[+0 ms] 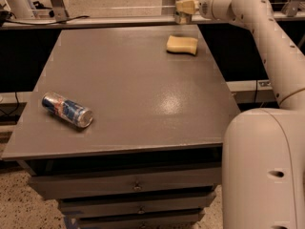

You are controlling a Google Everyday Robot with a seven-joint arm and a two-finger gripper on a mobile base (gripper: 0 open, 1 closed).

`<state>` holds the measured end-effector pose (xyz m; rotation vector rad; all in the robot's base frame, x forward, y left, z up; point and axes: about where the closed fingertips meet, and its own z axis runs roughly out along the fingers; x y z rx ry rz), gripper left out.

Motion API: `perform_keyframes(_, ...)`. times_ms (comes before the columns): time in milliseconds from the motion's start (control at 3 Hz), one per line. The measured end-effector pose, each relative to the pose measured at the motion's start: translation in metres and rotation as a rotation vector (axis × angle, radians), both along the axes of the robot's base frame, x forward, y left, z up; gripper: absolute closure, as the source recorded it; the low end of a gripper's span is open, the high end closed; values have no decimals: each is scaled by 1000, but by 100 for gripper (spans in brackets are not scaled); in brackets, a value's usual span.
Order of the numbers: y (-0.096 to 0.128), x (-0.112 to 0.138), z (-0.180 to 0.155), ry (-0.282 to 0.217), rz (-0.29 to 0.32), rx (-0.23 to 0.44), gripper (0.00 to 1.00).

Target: Move 7up can near sponge

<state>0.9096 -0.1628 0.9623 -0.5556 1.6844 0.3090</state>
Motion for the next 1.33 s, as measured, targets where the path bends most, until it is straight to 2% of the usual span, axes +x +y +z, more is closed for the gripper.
perform_keyframes(333, -10, 3, -6, 36, -20, 10, 100)
perform_keyframes(667, -15, 0, -16, 98, -28, 29, 100)
perform_keyframes(1000, -12, 0, -32, 144, -24, 57, 100)
perform_keyframes(1333, -2, 5, -49, 169, -7, 85, 100)
